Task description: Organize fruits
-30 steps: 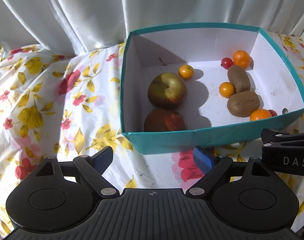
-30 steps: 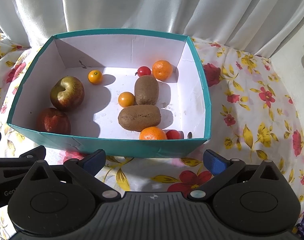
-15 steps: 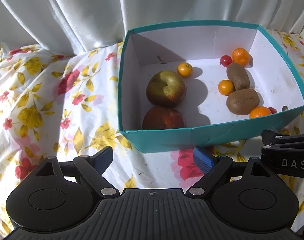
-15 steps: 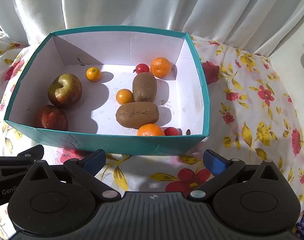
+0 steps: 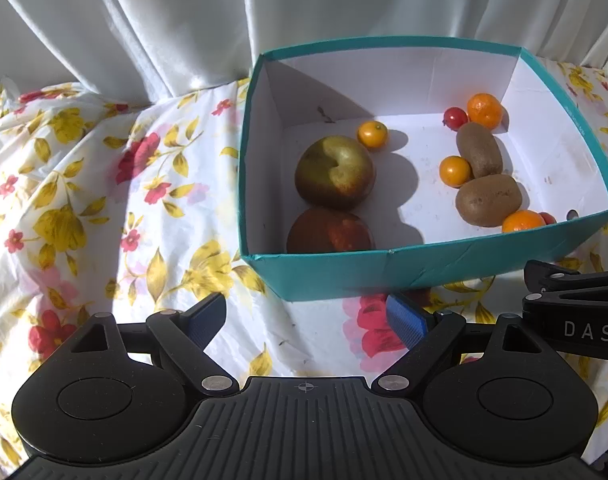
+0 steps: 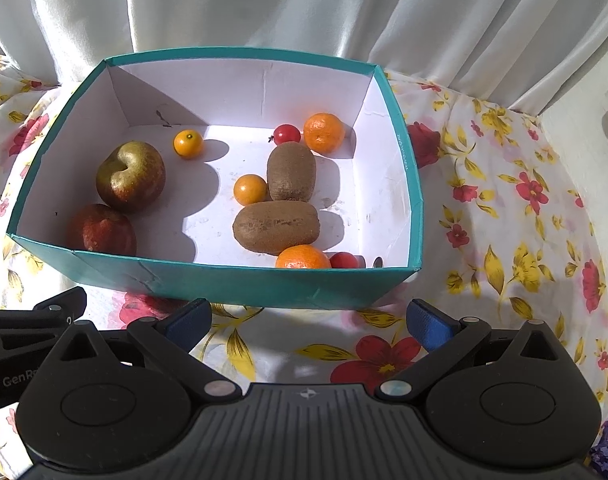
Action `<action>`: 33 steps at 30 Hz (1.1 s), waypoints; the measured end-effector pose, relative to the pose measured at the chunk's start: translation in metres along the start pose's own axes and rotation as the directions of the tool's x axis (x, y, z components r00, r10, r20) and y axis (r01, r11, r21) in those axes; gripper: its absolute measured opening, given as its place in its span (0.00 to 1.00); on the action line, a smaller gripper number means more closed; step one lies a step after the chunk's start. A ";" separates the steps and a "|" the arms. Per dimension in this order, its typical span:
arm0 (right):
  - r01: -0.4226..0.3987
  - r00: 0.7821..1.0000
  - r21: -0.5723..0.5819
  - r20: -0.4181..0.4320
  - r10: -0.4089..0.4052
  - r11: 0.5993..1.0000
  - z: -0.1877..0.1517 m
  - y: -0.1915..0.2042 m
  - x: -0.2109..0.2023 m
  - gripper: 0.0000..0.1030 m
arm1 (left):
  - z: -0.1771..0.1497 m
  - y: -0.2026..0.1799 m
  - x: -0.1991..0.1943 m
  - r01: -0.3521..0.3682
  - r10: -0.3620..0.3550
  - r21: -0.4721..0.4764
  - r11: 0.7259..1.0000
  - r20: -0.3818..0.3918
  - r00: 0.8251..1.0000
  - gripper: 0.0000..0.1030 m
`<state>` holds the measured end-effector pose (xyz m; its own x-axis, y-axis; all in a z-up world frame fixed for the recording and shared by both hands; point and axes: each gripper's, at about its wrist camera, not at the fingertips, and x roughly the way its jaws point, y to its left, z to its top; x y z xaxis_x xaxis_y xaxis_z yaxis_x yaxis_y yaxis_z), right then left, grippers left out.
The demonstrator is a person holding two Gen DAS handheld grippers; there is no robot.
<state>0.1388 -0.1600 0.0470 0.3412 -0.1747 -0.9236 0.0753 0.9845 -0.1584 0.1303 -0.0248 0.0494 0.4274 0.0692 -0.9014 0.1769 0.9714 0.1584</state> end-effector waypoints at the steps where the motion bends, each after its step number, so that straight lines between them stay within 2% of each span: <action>1: 0.000 1.000 0.000 0.000 0.000 1.000 0.000 0.000 0.000 1.00 | 0.000 0.000 0.000 0.000 0.000 0.001 1.000 0.000 1.000 0.89; 33: 0.014 1.000 -0.010 -0.004 -0.014 1.000 -0.006 0.000 0.003 1.00 | -0.003 -0.004 0.001 -0.007 0.007 0.020 1.000 0.001 1.000 0.89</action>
<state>0.1343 -0.1609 0.0421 0.3363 -0.1885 -0.9227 0.0704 0.9820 -0.1750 0.1274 -0.0280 0.0470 0.4294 0.0756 -0.8999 0.1918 0.9661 0.1726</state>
